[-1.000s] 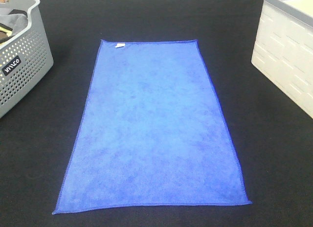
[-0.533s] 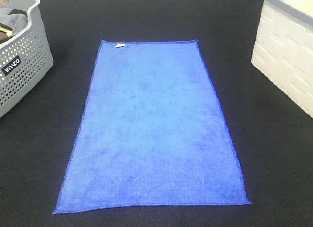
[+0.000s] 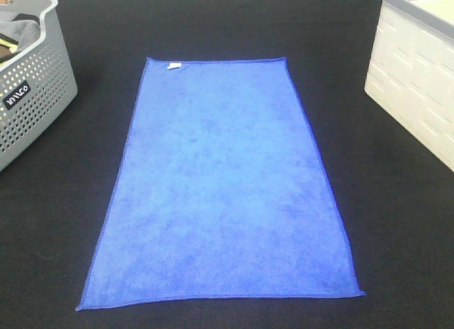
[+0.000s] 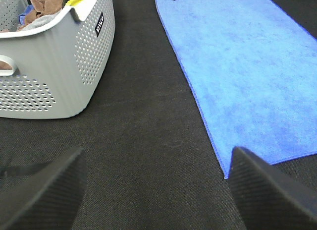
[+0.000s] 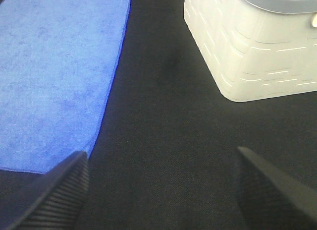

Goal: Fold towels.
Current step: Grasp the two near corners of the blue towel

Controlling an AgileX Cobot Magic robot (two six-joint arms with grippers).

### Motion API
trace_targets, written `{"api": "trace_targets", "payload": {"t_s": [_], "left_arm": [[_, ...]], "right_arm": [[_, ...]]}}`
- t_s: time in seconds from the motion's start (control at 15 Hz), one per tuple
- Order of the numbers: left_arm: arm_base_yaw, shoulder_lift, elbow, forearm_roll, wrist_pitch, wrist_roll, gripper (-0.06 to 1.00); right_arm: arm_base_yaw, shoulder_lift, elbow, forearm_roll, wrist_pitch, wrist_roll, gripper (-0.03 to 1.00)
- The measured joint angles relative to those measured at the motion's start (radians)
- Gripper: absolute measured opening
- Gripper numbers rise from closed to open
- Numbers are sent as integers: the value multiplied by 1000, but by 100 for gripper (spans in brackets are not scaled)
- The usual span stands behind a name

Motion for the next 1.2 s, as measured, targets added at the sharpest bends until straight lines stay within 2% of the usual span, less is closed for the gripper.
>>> {"api": "trace_targets", "payload": {"t_s": [1.2], "left_arm": [[0, 0, 0, 0, 0, 0, 75]], "right_arm": [[0, 0, 0, 0, 0, 0, 75]]}}
